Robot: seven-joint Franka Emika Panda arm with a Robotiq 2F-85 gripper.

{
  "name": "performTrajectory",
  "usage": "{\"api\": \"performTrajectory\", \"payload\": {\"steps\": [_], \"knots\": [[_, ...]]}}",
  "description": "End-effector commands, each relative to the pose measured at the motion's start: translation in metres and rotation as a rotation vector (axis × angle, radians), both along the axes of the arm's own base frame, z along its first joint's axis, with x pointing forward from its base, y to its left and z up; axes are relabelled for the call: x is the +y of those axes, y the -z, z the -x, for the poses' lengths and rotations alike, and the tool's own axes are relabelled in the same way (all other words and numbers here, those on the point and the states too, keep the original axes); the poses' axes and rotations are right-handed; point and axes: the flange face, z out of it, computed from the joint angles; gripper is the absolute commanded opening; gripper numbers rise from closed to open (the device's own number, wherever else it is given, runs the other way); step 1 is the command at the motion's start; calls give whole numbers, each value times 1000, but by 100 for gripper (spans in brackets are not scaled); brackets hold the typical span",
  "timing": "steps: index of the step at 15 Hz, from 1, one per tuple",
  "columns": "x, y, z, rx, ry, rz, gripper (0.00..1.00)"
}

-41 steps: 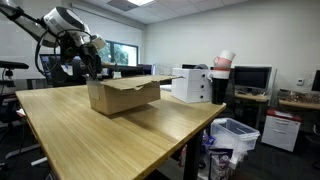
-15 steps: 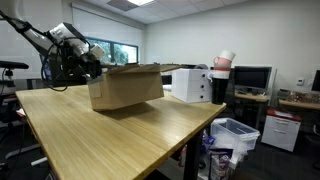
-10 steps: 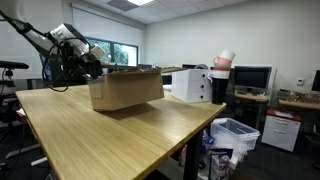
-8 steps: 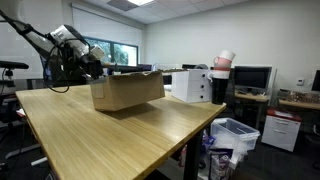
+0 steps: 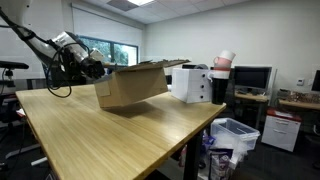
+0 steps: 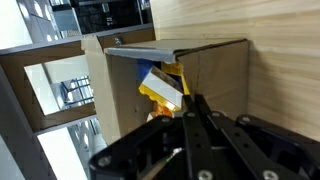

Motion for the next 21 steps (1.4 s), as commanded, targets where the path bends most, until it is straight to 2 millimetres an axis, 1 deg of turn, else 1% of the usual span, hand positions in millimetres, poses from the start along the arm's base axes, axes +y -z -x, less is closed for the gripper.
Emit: {"api": "performTrajectory", "payload": {"steps": [1,7,8,11,13,15,17,18,21], "knots": [[2,-3,-1,-20,2,103,4],[1,13,-2,21,15,155,4],[11,21,3,26,17,161,4],[20,32,8,43,18,179,4],[24,35,8,59,15,191,4],[25,35,7,73,18,186,4],[29,34,6,88,46,146,4],[30,29,3,113,72,77,4],[33,25,1,121,104,23,4]]}}
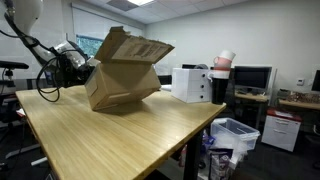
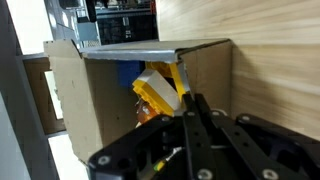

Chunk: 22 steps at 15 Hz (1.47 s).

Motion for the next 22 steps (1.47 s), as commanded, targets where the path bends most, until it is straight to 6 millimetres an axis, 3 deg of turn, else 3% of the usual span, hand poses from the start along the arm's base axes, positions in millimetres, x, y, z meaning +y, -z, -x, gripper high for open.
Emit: {"api": "performTrajectory", "payload": {"steps": [1,22], "knots": [[2,-9,-2,35,48,-62,4],[-12,-32,-19,192,135,-301,4]]}}
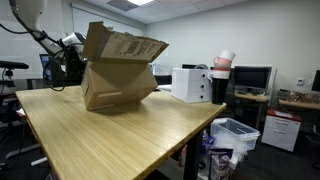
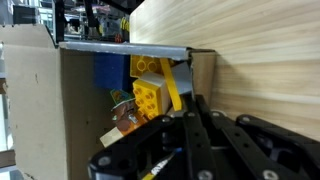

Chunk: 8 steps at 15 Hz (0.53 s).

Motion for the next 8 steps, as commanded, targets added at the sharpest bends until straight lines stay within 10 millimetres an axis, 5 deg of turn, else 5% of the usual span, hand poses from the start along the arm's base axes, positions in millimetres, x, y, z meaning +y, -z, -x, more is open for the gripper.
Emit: {"api": "performTrajectory", "payload": {"steps": [1,8], "knots": [[-7,-5,0,67,16,-81,4],[-11,-1,0,36,7,-18,4]]}}
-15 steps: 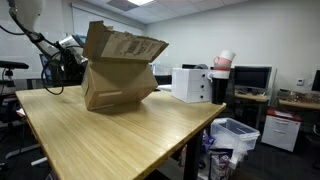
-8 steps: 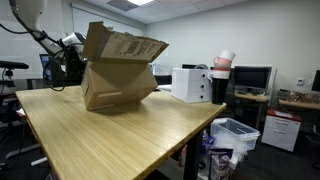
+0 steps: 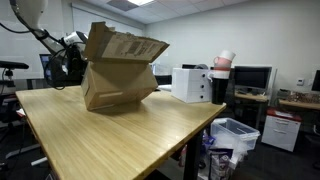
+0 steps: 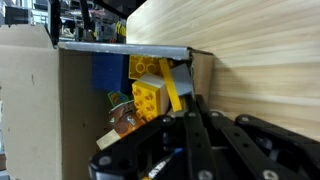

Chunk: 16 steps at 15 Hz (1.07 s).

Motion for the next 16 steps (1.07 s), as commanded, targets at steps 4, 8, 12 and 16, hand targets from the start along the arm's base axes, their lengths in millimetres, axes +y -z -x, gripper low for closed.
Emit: {"api": "performTrajectory", "payload": {"steps": [4,8,12,16], "knots": [[-8,6,3,16,-42,68,4],[-9,10,5,25,-65,104,4],[6,25,15,21,-92,145,4],[22,37,26,42,-111,164,4]]}}
